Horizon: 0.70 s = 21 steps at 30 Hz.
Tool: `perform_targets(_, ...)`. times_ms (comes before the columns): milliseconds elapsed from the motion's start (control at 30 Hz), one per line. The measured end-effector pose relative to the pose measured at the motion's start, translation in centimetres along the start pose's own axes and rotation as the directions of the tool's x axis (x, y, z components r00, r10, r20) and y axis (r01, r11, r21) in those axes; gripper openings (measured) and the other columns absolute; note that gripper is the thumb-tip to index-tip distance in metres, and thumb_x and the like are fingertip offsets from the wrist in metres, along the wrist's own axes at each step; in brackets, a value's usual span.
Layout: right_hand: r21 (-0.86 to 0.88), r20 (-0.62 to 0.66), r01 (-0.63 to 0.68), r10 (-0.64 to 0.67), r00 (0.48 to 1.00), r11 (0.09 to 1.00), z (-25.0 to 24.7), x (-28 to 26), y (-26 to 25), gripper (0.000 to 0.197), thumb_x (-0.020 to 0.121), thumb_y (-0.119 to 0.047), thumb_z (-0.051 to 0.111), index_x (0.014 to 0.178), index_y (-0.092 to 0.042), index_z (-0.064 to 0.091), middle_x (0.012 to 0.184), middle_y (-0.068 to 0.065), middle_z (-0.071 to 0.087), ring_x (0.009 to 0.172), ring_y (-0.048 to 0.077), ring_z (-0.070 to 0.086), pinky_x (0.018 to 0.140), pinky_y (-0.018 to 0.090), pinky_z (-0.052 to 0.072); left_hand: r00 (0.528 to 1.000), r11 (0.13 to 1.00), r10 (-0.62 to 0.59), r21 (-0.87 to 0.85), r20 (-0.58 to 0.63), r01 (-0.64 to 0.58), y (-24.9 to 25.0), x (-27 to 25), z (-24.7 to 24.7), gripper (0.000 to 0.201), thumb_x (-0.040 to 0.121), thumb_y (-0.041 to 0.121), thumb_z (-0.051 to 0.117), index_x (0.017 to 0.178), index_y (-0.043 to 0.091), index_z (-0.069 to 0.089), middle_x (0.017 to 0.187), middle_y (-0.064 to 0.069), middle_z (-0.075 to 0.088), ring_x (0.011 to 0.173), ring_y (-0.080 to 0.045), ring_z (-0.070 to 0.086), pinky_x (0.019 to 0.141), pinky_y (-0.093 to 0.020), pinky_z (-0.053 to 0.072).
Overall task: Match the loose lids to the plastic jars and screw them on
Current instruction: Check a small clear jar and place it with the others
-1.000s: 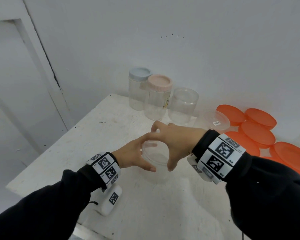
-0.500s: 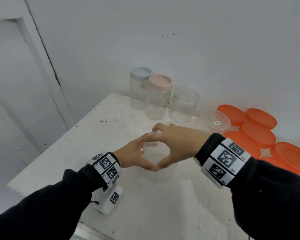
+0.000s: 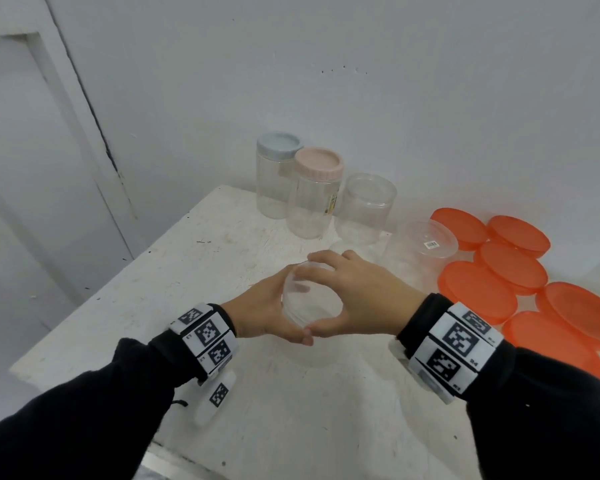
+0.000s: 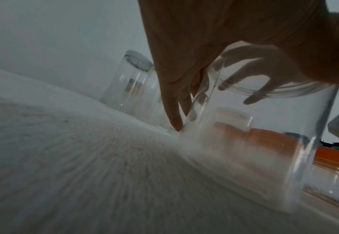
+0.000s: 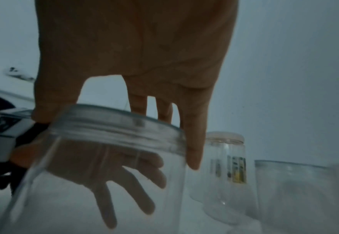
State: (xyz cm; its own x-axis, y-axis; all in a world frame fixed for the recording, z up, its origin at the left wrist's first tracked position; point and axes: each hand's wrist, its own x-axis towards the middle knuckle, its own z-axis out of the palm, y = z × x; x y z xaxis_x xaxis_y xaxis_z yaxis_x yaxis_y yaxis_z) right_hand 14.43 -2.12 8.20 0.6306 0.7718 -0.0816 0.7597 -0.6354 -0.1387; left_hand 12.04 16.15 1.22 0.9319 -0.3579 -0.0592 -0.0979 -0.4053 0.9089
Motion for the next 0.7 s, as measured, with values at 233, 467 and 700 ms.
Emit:
perform_targets(233, 0.032, -0.353, 0.114, -0.095, 0.931, 0.993, 3.4, -1.8, 1.0, 0.048, 0.084, -0.048, 0.049, 0.118, -0.018, 0.062, 0.127, 0.014, 0.053, 0.117, 0.025, 0.043, 0.093, 0.032, 0.041, 0.992, 0.999, 0.001, -0.049, -0.126, -0.007, -1.0, -1.2, -0.1, 0.096, 0.056, 0.035, 0.087, 0.135, 0.034, 0.033, 0.133, 0.019, 0.043, 0.121, 0.001, 0.043, 0.087, -0.012, 0.044)
perform_targets(467, -0.030, -0.628, 0.103, -0.099, 0.772, 0.994, 5.0, -0.4, 1.5, 0.029, 0.084, -0.027, 0.050, 0.092, -0.009, 0.070, 0.094, 0.011, 0.067, 0.088, 0.024, 0.061, 0.054, 0.028, 0.053, 0.933, 0.993, 0.026, -0.095, -0.359, -0.064, 0.5, -0.8, -1.8, 0.064, 0.065, 0.037, 0.082, 0.118, 0.033, 0.048, 0.123, 0.016, 0.043, 0.110, 0.003, 0.050, 0.088, -0.017, 0.050)
perform_targets(700, 0.046, -0.642, 0.055, -0.013, 0.767, 0.997, 5.5, 3.1, 2.2, 0.030, 0.086, -0.024, 0.048, 0.097, -0.006, 0.068, 0.102, 0.012, 0.067, 0.097, 0.028, 0.063, 0.060, 0.035, 0.057, 0.880, 0.992, 0.008, -0.104, -0.474, -0.065, 0.1, 2.0, -3.0, 0.061, 0.081, 0.017, 0.068, 0.136, 0.014, 0.040, 0.128, 0.004, 0.040, 0.111, -0.004, 0.046, 0.083, -0.012, 0.045)
